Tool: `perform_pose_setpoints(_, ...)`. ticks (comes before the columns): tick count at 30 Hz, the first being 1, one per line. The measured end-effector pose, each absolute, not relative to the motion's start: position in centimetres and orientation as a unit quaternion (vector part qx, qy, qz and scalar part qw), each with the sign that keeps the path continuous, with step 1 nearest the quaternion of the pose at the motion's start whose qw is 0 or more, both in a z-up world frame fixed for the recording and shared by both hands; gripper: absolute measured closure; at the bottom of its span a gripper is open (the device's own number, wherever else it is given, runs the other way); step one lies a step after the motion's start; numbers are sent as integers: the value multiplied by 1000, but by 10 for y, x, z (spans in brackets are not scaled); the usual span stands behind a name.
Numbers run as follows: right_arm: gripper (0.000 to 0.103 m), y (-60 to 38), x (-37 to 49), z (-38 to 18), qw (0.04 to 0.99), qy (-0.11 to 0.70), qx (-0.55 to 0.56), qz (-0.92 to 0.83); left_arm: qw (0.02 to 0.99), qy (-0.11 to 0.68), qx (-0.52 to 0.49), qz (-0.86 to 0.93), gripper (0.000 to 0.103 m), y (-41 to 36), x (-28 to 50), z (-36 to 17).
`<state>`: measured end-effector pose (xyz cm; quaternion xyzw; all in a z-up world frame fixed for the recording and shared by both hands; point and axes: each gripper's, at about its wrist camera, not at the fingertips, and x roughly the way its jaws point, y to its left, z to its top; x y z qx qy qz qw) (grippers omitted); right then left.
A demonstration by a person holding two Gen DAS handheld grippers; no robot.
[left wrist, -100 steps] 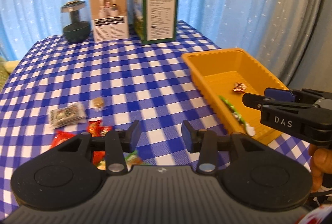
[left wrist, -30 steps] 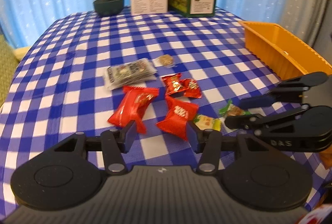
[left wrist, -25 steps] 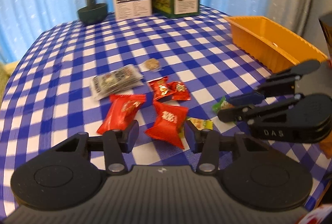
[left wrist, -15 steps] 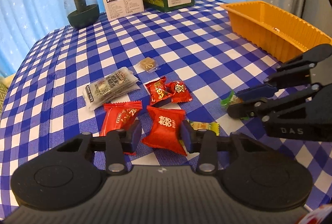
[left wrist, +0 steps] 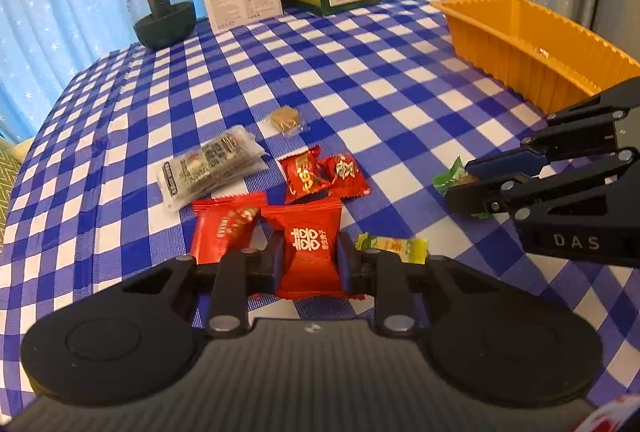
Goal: Organize snacks
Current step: 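Grasp the green-wrapped candy with the right gripper while the left gripper grasps a red square packet, then carry the green candy with the right gripper while the left gripper carries the red packet to the tray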
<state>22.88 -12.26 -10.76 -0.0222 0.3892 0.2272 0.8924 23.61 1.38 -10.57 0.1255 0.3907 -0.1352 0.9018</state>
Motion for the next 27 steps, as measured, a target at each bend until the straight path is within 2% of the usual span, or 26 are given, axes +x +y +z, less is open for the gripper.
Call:
perform_pose_setpoints(14,83,-148,221,-74,916,348,17,198,924,356,86,-114,79,2,228,-61)
perform_pose_setpoints(27,83,-211,204,-40,945,298,43,128,926,340,58,-151,79,-60,232,-29)
